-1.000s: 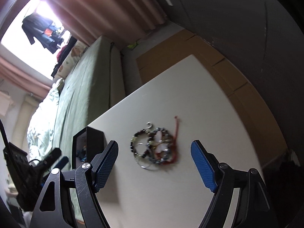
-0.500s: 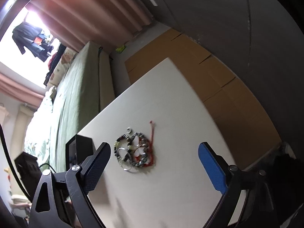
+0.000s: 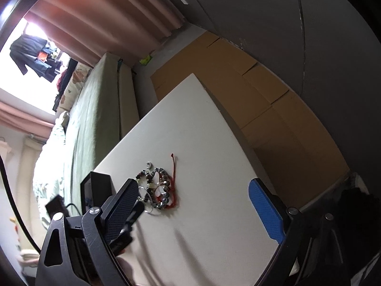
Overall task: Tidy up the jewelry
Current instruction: 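Move the open left gripper onto the silver bangle and bead bracelets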
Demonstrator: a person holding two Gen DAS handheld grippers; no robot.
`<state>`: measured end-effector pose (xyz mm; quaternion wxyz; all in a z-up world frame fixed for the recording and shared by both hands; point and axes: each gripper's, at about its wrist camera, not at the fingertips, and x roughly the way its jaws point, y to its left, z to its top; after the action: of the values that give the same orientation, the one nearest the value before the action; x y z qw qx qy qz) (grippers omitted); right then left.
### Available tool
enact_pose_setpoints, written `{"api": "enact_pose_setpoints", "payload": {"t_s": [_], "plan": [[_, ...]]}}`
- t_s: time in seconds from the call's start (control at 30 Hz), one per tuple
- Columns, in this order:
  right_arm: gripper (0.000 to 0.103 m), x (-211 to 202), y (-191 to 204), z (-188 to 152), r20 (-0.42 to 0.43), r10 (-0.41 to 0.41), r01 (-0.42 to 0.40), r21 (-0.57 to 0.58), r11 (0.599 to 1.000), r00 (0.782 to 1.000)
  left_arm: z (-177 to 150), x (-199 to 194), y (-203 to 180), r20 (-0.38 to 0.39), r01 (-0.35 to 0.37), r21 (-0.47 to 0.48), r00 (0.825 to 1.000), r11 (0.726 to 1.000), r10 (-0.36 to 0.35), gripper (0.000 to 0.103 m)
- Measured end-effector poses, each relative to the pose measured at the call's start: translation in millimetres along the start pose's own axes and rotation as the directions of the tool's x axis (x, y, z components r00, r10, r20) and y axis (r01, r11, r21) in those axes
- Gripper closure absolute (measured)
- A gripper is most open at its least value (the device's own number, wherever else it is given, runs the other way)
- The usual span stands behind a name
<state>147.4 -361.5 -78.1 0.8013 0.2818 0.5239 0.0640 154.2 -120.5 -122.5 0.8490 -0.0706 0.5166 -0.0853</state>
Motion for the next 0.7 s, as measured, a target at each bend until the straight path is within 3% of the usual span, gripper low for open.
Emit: {"api": "enact_pose_setpoints", "payload": {"t_s": [0.1, 0.37, 0.4, 0.53, 0.7], "plan": [[0.009, -0.5, -0.8, -0.1, -0.005, 0.014, -0.014, 0.005, 1.0, 1.0, -2.6, 9.5, -7.0, -0.009, -0.008, 0.01, 1.0, 1.0, 0.008, 0.018], [0.009, -4.0, -4.8, 1.3, -0.007, 0.025, -0.025, 0.003, 1.0, 1.0, -1.0, 14.8, -10.8, 0.057, -0.03, 0.026, 0.998, 0.999, 0.028, 0.019], [0.009, -3.1, -5.6, 1.1, -0.008, 0.024, -0.024, 0.006, 1.0, 1.0, -0.9, 14.8, -10.2, 0.065, -0.033, 0.024, 0.997, 0.999, 0.031, 0.021], [0.009, 1.5, -3.5, 2.8, -0.01, 0.007, -0.007, -0.007, 1.0, 1.0, 1.2, 13.4, -8.7, 0.078, -0.061, 0.041, 0.995, 0.997, 0.057, 0.05], [0.009, 5.9, 1.1, 2.1, -0.017, -0.002, 0.001, -0.019, 1.0, 1.0, 3.6, 10.7, -0.8, 0.057, -0.016, 0.036, 0.998, 0.999, 0.014, 0.051]]}}
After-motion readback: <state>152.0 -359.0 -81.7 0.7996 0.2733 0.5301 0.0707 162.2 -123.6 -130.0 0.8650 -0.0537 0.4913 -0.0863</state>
